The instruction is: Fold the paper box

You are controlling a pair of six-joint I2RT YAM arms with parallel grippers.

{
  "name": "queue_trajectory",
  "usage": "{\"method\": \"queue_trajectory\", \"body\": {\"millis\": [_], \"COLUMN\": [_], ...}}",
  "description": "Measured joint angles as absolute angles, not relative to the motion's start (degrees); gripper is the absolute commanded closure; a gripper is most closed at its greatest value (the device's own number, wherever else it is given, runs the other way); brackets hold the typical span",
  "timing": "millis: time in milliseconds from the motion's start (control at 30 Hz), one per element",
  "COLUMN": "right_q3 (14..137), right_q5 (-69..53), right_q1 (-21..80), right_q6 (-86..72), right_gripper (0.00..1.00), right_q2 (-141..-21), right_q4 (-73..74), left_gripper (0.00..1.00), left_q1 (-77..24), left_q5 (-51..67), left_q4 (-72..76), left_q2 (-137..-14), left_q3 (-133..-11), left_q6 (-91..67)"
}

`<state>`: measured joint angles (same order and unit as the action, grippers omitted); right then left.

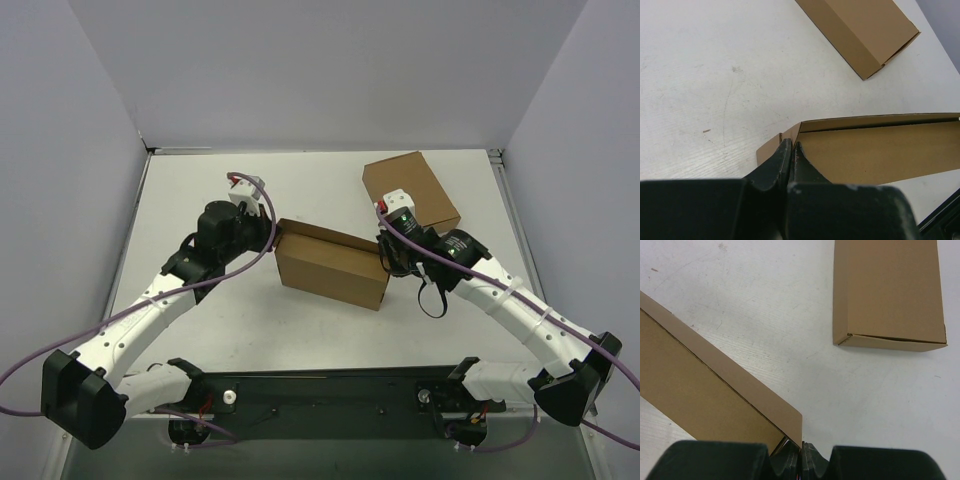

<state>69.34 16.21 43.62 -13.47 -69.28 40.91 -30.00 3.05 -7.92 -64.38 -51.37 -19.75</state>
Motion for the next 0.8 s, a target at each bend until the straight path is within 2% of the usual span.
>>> {"method": "queue_trajectory", "body": {"millis": [800], "right_q3": [69.63], "right_q5": [17.34], "right_q1": [44.4], "right_q6": [-15.25], "right_gripper": [1.0], "right_q2": [-69.32], "right_q4": [41.01], "left_gripper": [1.0], "left_q1": [-30.35], "left_q5": [2.5], "left_q4": [5.06], "left_q2": [-56.4], "left_q3": [-38.63], "left_q6": [-23.7]}}
